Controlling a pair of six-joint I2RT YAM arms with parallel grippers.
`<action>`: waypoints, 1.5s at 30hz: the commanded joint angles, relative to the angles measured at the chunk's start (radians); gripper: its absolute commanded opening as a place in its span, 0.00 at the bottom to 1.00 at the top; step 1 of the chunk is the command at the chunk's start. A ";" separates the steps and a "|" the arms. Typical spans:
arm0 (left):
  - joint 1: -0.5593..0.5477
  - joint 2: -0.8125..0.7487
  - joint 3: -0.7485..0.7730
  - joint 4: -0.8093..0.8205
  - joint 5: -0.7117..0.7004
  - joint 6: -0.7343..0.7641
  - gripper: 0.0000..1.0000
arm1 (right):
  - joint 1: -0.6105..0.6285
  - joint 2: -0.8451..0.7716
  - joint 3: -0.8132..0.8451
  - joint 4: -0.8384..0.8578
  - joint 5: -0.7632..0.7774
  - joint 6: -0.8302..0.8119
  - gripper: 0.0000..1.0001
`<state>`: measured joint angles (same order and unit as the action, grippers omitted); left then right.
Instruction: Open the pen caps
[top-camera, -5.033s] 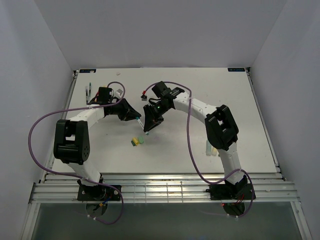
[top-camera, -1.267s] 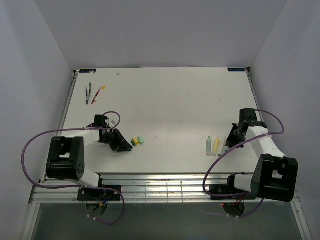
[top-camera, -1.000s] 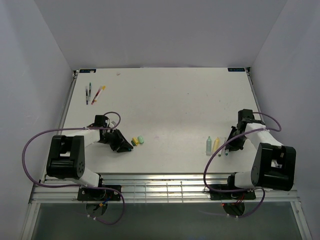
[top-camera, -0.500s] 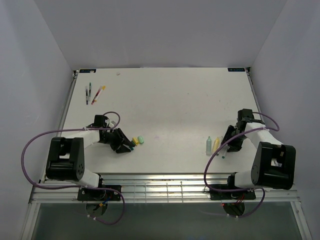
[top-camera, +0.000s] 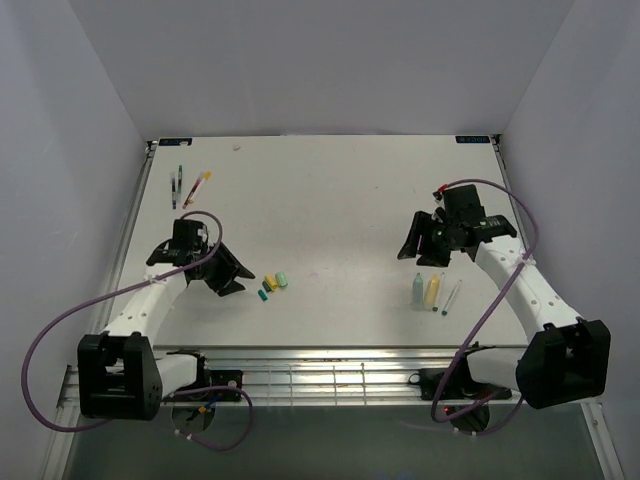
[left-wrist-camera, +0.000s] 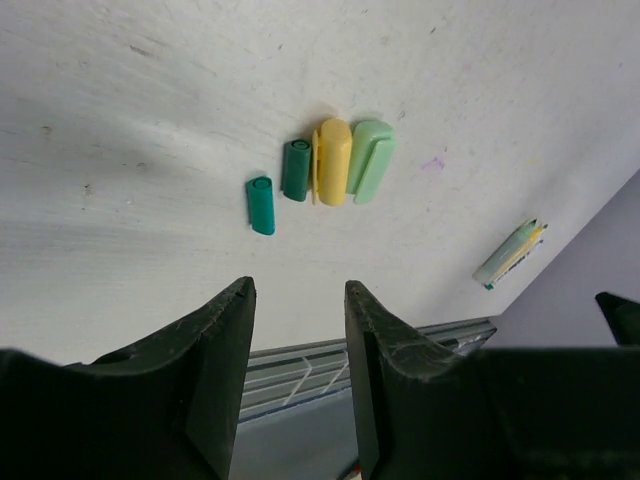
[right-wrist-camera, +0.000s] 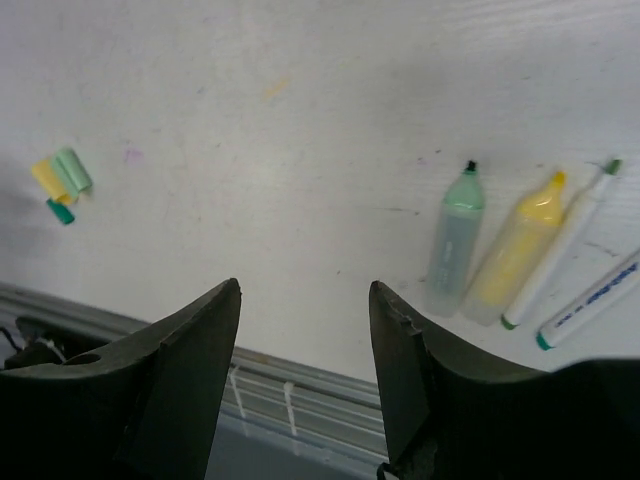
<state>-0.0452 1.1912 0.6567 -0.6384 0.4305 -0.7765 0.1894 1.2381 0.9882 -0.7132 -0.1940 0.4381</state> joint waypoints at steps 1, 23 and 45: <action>-0.002 -0.048 0.157 -0.093 -0.148 -0.066 0.52 | 0.112 -0.028 0.035 -0.072 -0.122 0.025 0.61; 0.148 0.913 1.319 -0.267 -0.716 0.293 0.59 | 0.220 0.147 0.326 -0.183 -0.403 -0.062 0.61; 0.380 1.206 1.506 0.086 -0.392 0.355 0.52 | 0.213 0.291 0.369 -0.186 -0.458 -0.073 0.61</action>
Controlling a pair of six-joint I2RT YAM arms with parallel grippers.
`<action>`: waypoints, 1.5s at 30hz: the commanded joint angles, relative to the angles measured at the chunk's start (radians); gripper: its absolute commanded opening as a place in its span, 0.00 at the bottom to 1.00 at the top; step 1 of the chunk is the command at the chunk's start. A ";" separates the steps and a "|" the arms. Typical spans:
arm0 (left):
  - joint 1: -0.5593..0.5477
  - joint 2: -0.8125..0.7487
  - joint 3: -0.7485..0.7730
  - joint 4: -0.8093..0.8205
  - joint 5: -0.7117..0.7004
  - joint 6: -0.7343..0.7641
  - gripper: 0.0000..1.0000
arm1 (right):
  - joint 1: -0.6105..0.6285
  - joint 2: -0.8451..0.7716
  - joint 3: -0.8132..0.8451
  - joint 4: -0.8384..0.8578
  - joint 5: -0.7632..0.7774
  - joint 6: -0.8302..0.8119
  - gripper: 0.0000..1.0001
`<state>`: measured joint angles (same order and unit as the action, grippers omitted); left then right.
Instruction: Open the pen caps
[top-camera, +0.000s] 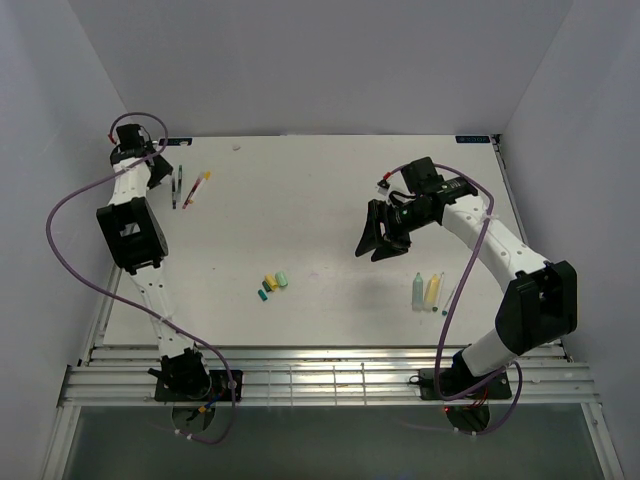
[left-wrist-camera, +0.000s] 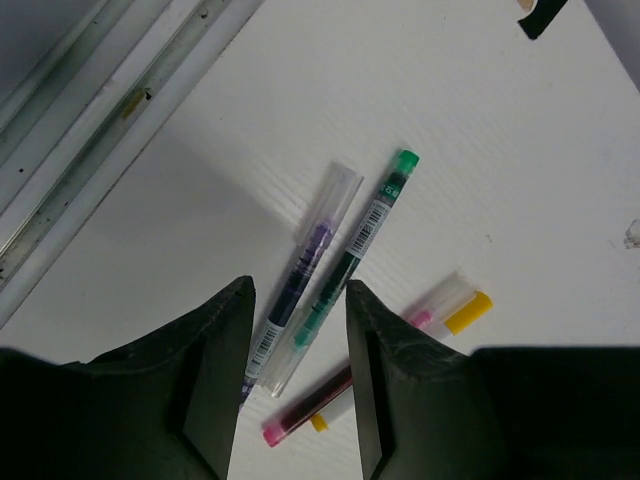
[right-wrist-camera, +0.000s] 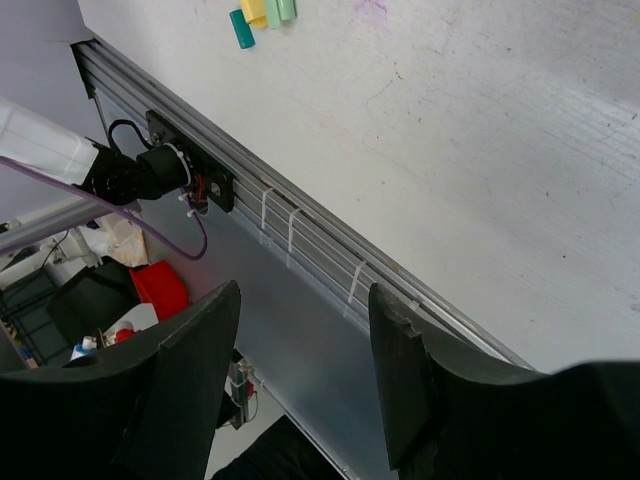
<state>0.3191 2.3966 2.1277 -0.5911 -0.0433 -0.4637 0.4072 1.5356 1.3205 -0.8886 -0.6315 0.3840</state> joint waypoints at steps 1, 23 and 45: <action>0.017 0.009 0.035 0.040 0.082 0.043 0.53 | -0.008 -0.006 0.034 -0.012 -0.020 -0.022 0.61; 0.011 0.047 -0.040 0.071 0.126 0.097 0.50 | -0.053 -0.005 0.025 -0.015 -0.028 -0.023 0.61; -0.061 -0.002 -0.241 0.011 -0.096 0.197 0.27 | -0.056 -0.084 -0.007 -0.016 -0.004 -0.008 0.61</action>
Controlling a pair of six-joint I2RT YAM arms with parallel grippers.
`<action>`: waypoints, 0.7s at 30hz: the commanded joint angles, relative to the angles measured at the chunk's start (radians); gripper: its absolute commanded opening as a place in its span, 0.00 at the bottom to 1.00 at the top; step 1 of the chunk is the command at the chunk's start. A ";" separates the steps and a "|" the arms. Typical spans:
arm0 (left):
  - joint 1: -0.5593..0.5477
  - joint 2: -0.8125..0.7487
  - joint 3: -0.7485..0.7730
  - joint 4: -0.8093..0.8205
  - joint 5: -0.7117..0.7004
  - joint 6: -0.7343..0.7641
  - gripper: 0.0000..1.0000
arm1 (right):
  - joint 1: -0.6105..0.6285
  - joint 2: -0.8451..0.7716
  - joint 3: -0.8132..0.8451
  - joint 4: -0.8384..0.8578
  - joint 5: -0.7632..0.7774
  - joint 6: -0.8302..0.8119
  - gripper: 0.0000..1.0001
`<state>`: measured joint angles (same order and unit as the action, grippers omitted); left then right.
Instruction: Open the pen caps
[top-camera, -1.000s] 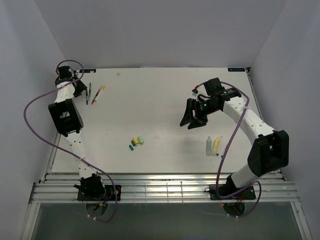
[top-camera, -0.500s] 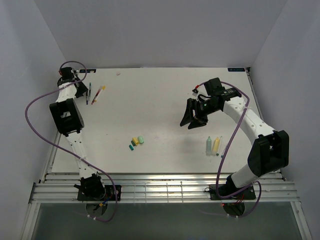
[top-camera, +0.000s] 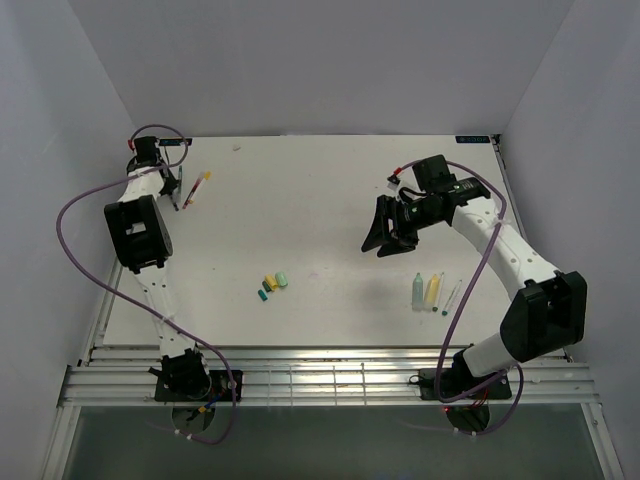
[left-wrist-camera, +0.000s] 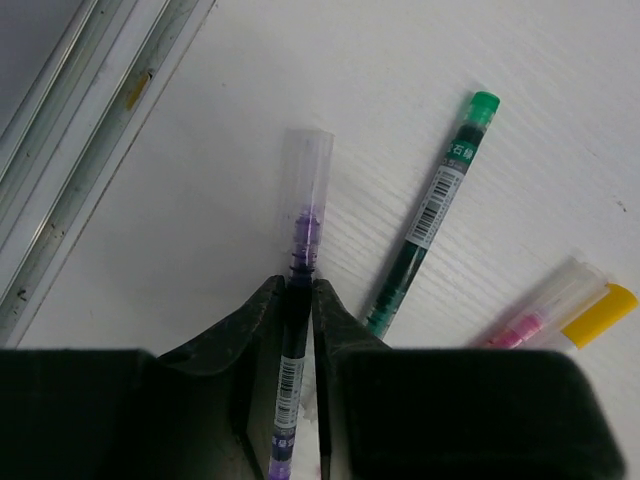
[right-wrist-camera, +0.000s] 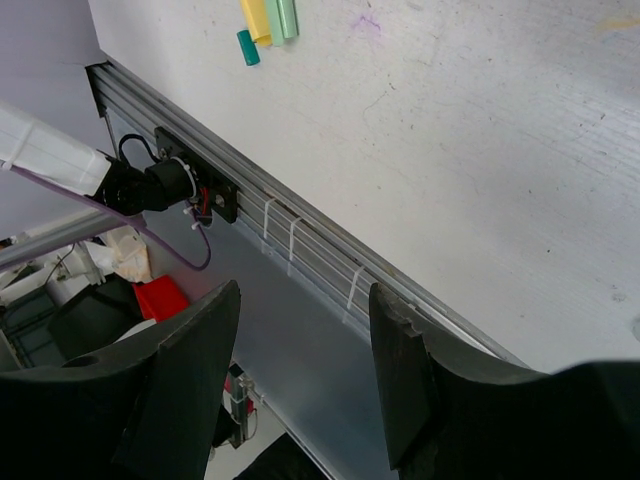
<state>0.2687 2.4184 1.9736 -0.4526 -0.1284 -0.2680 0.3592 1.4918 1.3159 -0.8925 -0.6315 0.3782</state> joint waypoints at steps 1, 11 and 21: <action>-0.011 -0.030 -0.100 -0.126 -0.013 -0.003 0.26 | -0.006 -0.045 -0.001 -0.013 0.000 -0.001 0.61; -0.009 -0.123 -0.208 -0.153 -0.083 -0.079 0.00 | -0.009 -0.087 -0.015 -0.023 0.012 -0.005 0.61; -0.038 -0.497 -0.395 -0.204 0.065 -0.335 0.00 | -0.012 -0.110 0.032 -0.045 0.004 -0.025 0.61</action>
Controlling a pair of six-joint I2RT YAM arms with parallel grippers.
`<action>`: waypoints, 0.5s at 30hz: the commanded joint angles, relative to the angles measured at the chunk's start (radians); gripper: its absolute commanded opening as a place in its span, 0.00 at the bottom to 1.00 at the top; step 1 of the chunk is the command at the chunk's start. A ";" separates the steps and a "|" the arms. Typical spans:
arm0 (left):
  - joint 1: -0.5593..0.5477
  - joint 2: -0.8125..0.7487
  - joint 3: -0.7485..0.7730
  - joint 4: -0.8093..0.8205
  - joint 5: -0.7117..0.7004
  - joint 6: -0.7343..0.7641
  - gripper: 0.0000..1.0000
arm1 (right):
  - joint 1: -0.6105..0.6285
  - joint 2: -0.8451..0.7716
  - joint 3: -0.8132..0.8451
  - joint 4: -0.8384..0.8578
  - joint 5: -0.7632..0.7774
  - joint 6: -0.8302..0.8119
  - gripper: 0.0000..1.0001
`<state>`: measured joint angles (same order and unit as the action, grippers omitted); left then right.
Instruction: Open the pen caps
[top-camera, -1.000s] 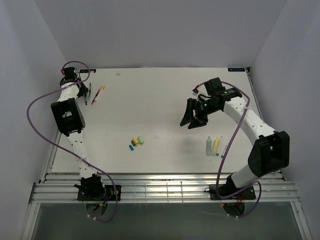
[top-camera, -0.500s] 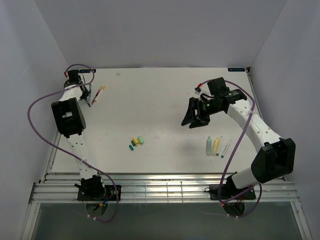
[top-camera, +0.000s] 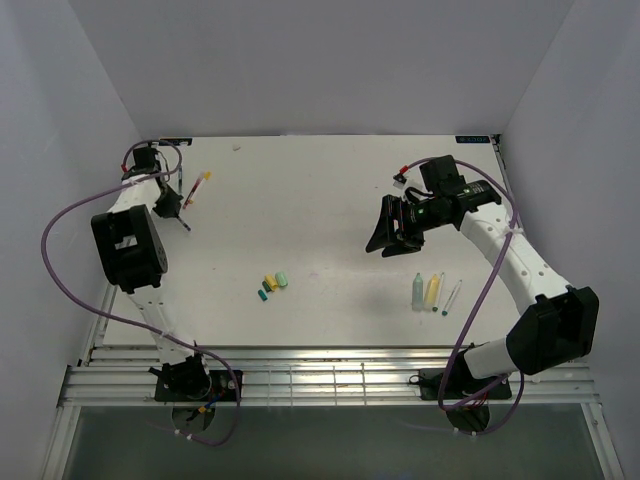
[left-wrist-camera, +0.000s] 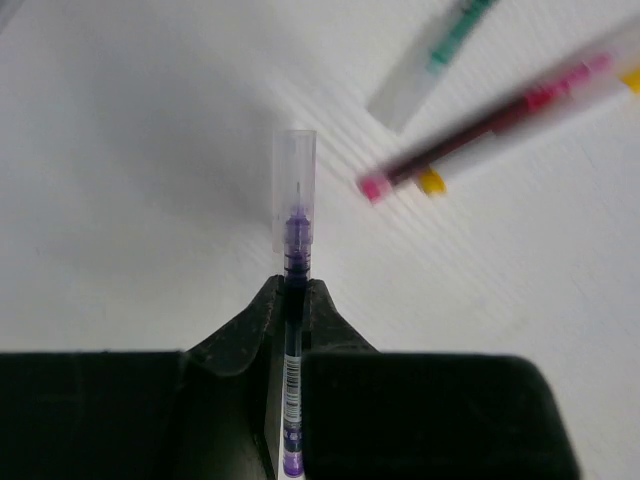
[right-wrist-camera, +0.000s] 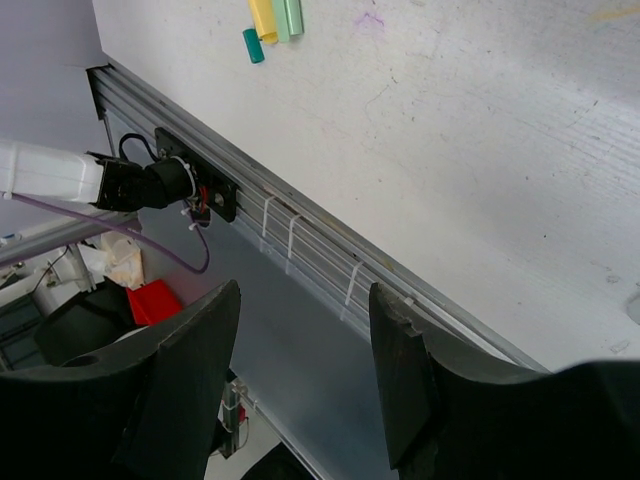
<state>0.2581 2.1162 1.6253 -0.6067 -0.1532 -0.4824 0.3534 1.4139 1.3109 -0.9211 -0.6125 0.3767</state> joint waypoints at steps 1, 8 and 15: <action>-0.042 -0.226 -0.067 -0.050 0.146 -0.142 0.00 | -0.007 -0.035 0.037 -0.015 -0.019 -0.028 0.61; -0.220 -0.516 -0.171 -0.077 0.263 -0.239 0.00 | -0.005 -0.085 0.001 0.014 -0.065 -0.036 0.61; -0.465 -0.876 -0.369 -0.038 0.316 -0.360 0.00 | 0.015 -0.118 -0.105 0.206 -0.292 0.099 0.61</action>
<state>-0.1276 1.3685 1.3327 -0.6476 0.1223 -0.7601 0.3550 1.3090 1.2407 -0.8398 -0.7467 0.3958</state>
